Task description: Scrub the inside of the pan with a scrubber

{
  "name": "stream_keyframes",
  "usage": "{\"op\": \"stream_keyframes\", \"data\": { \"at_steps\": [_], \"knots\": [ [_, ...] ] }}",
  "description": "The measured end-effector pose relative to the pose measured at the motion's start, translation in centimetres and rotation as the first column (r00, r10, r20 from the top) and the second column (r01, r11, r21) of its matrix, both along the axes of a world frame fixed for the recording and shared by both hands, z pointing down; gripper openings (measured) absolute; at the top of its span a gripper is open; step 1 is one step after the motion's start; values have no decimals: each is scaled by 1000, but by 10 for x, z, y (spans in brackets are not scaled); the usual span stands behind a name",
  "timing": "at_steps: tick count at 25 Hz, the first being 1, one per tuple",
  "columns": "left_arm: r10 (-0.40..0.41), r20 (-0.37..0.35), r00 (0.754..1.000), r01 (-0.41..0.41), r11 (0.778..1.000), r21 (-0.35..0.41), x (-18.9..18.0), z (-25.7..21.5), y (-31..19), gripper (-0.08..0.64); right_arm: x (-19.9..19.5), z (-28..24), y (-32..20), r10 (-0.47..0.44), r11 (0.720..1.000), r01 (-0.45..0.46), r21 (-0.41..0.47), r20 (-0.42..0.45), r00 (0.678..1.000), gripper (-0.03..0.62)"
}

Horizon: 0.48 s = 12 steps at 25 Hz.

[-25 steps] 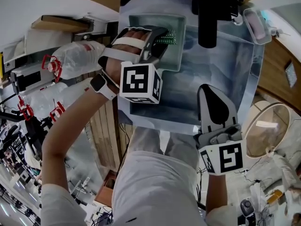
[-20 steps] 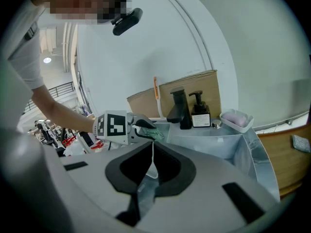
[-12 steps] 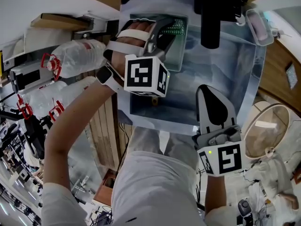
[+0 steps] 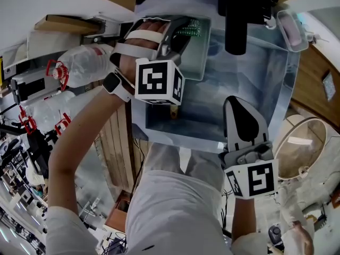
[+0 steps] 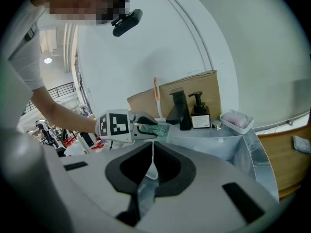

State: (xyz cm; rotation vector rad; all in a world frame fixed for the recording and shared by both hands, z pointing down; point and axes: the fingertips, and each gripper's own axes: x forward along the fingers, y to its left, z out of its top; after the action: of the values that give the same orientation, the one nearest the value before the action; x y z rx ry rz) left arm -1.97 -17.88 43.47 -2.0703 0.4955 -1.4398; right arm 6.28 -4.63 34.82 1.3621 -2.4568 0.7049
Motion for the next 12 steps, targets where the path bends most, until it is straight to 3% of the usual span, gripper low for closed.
{"op": "stream_keyframes", "data": {
  "at_steps": [12],
  "knots": [
    [-18, 15, 1000, 18, 1000, 16, -20, -21, -1, 160, -8, -11, -1, -18, 1000, 18, 16, 4, 1000, 9]
  ]
}}
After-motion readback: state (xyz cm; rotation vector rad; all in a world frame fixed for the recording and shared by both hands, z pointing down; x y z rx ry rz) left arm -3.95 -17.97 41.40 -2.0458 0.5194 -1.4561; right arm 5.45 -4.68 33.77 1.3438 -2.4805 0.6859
